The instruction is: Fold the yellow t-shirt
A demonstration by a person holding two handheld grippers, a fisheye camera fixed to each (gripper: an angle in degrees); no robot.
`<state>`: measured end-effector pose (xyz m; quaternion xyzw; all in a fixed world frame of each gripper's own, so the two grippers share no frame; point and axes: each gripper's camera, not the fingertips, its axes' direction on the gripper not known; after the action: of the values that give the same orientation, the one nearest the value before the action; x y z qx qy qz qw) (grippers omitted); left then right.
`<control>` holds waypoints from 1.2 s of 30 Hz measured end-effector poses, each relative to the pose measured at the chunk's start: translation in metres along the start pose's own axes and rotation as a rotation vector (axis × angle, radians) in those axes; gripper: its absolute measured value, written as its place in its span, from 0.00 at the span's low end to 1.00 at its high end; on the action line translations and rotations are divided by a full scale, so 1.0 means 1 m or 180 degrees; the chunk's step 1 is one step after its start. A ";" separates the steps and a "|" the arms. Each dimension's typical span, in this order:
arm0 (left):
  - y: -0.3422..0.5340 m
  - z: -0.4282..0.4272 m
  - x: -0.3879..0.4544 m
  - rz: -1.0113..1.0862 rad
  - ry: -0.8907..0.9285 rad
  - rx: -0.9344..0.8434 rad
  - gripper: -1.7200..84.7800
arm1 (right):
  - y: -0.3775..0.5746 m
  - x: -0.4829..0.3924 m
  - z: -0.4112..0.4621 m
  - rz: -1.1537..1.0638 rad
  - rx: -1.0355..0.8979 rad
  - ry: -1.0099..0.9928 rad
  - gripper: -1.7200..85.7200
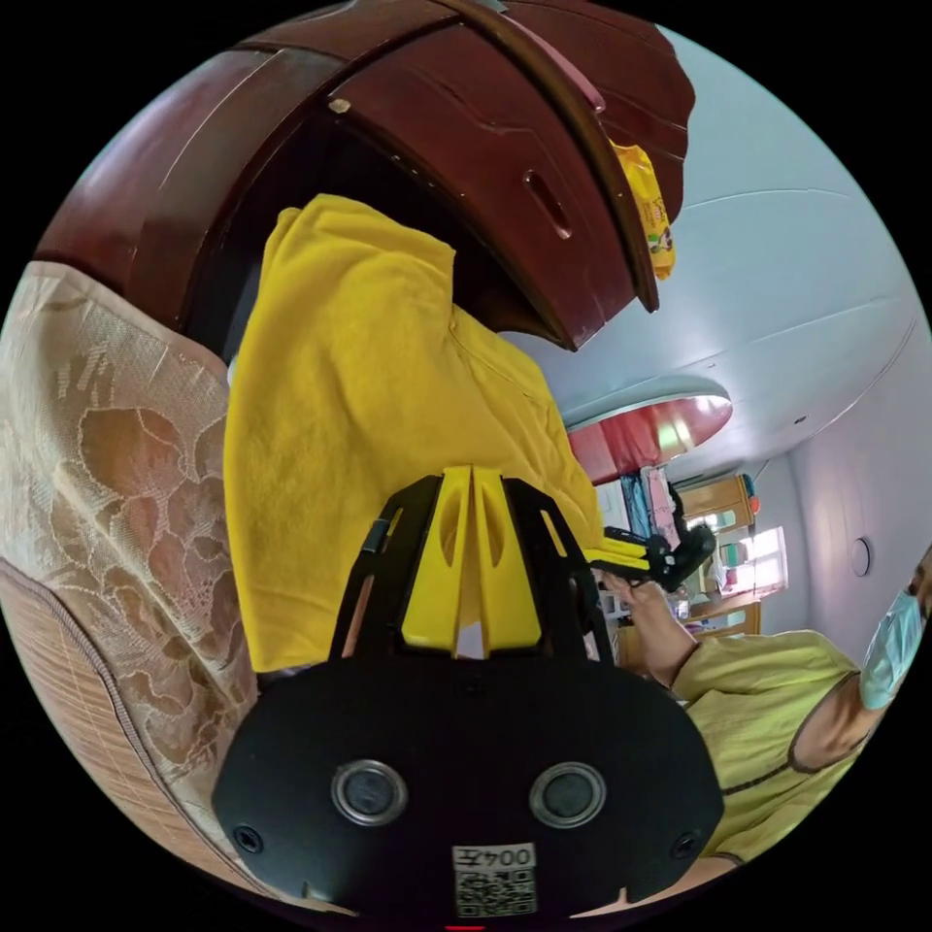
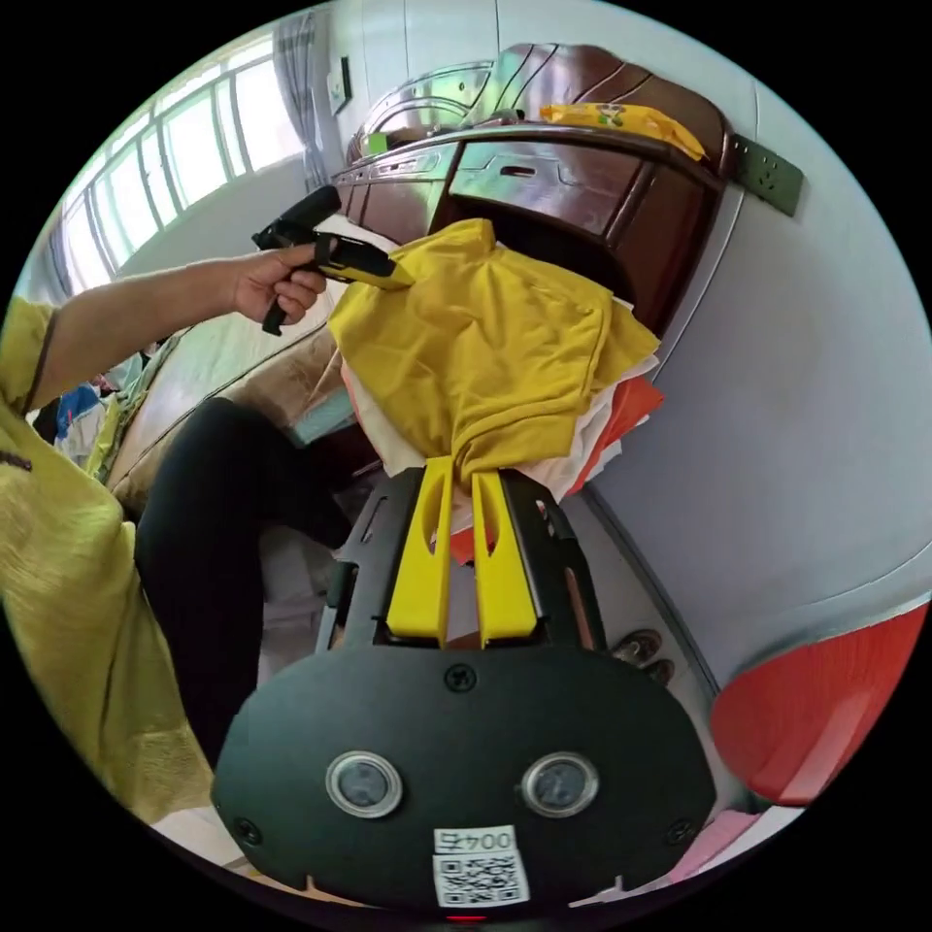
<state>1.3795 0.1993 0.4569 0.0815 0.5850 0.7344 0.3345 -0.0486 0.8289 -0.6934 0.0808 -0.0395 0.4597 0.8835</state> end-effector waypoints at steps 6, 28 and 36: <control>-0.029 -0.007 -0.003 -0.0252 0.0150 -0.0136 0.02 | 0.010 0.059 0.010 0.0755 -0.0325 -0.0956 0.07; -0.147 -0.096 0.140 -0.0072 -0.0740 0.1286 0.02 | -0.195 0.182 0.123 0.0900 0.0152 0.0182 0.05; -0.181 -0.106 0.139 -0.0745 -0.0733 0.1177 0.02 | -0.176 0.218 0.183 0.1369 0.0521 0.0325 0.02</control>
<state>1.2915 0.2121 0.2220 0.1561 0.6729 0.5569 0.4612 0.2213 0.8723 -0.5003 0.1185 0.0264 0.6425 0.7566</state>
